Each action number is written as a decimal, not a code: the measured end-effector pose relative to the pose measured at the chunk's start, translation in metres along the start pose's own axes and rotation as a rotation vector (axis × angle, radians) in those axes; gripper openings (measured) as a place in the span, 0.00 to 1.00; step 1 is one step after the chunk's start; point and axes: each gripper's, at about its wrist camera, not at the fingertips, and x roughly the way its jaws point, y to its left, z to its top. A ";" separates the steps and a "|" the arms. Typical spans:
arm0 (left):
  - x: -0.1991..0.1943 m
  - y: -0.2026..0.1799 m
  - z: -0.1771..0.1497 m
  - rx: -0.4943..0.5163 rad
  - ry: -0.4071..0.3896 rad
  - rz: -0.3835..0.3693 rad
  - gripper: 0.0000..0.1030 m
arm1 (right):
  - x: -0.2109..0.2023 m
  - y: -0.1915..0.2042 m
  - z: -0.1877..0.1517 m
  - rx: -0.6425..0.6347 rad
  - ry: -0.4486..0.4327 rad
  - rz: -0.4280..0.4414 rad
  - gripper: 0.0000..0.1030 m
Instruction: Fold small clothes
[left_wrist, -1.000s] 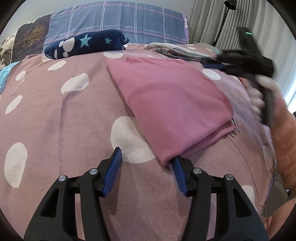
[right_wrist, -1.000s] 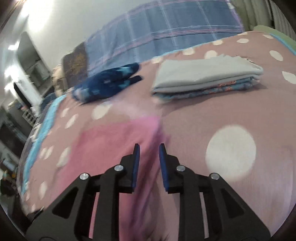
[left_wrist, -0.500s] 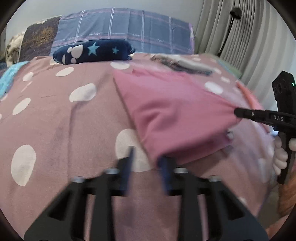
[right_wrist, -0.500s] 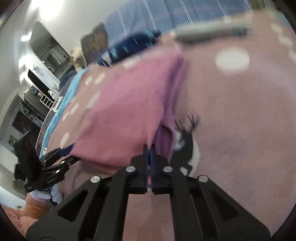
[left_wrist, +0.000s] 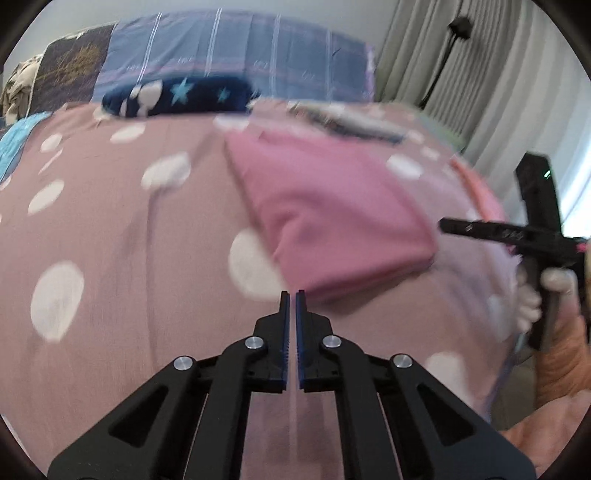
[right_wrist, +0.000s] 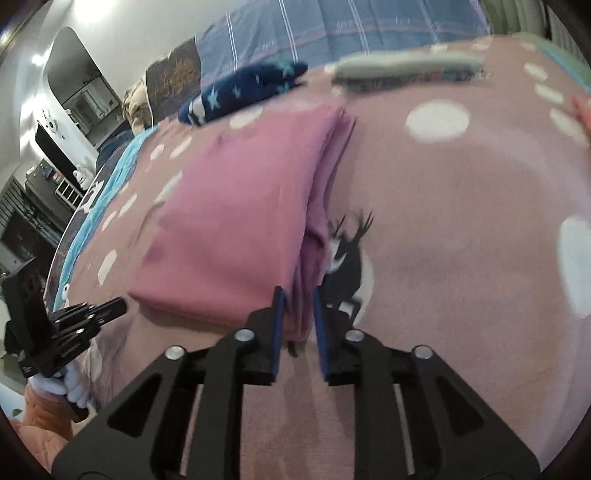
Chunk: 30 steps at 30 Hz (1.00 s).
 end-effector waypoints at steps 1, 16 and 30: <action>-0.001 -0.004 0.008 0.012 -0.022 -0.017 0.03 | -0.003 0.001 0.003 -0.001 -0.020 0.012 0.20; 0.065 -0.014 -0.001 0.087 0.087 0.050 0.04 | 0.047 0.003 -0.010 -0.003 0.071 -0.015 0.24; 0.051 -0.031 0.011 0.125 0.031 0.114 0.05 | 0.010 -0.008 -0.003 0.137 -0.166 -0.066 0.12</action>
